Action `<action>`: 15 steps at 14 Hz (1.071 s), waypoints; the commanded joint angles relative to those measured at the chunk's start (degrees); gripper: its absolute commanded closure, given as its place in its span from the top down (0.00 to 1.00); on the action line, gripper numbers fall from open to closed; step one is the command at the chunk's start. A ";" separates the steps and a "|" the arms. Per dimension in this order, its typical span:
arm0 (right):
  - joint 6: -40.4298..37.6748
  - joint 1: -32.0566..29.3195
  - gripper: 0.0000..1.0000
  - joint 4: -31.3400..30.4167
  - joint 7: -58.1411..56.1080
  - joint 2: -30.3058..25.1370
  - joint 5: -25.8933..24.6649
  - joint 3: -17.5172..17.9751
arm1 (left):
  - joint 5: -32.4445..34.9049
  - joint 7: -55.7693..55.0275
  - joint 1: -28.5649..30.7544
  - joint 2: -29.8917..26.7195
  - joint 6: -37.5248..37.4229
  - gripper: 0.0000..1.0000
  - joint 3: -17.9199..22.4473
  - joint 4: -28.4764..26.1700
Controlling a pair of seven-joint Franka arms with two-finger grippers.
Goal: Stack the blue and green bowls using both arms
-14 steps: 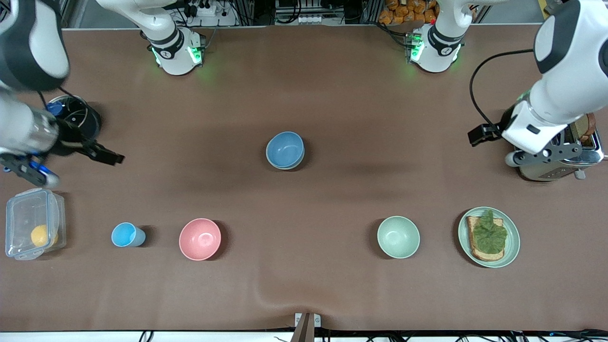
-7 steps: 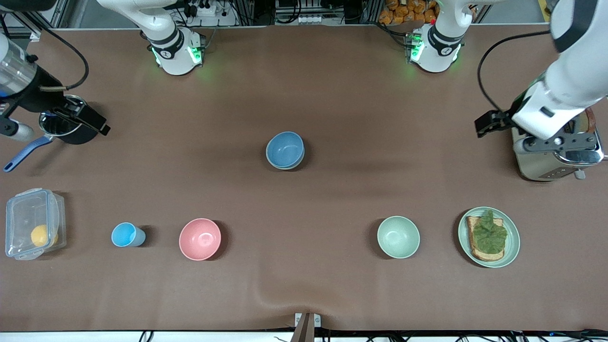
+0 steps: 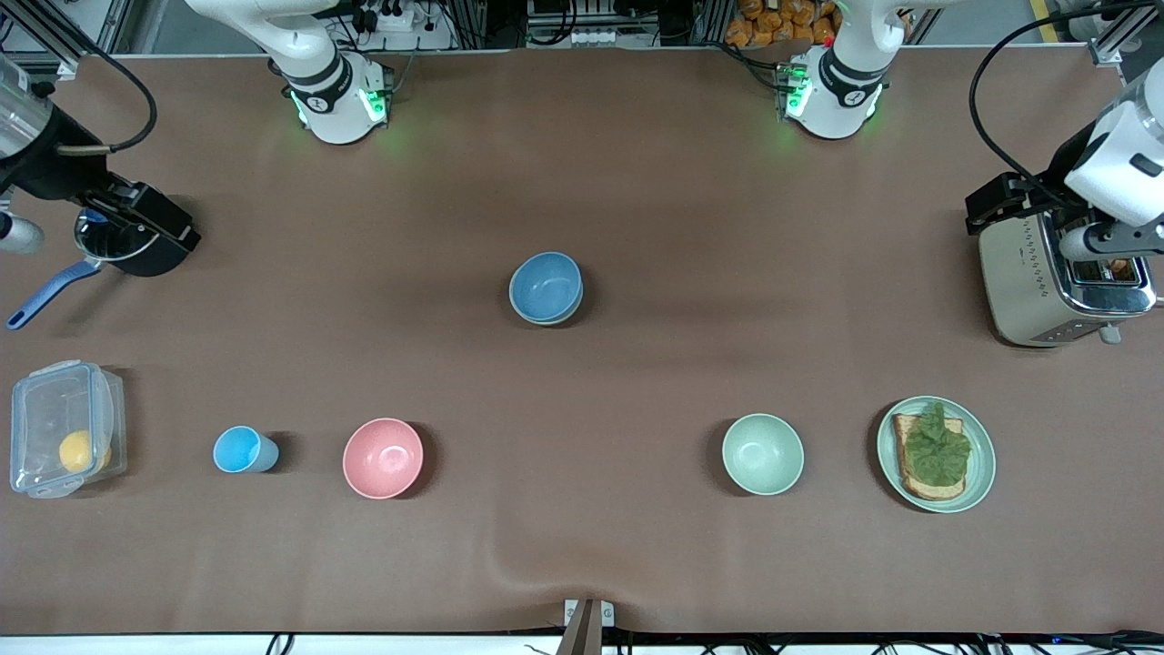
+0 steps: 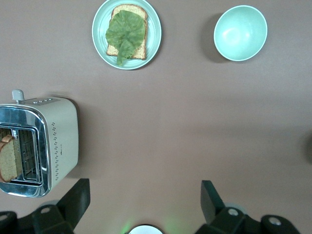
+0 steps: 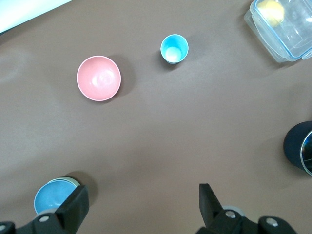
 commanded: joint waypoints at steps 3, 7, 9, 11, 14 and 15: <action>-0.69 -2.63 1.00 0.10 -0.63 -1.53 -1.00 2.57 | -2.62 0.25 1.10 0.00 -0.93 1.00 0.29 0.76; -0.69 -5.45 1.00 0.10 -0.46 -1.53 -1.09 6.35 | -3.93 3.31 2.77 0.26 -0.76 1.00 0.73 0.67; -0.69 -5.10 1.00 0.10 -0.37 -1.27 -1.09 6.27 | -3.85 4.04 2.51 0.26 0.99 1.00 0.64 0.58; -0.43 -5.01 1.00 0.19 -0.11 -1.00 -1.17 6.36 | -3.23 3.33 2.51 0.26 2.41 1.00 0.38 0.49; -0.60 -5.01 1.00 0.19 -0.19 -1.00 -1.26 6.27 | -3.23 3.33 2.51 0.26 2.93 1.00 0.29 0.14; -0.43 -5.10 1.00 0.28 -0.37 -0.91 -1.26 6.27 | -3.23 3.42 2.42 0.35 3.11 1.00 0.29 0.14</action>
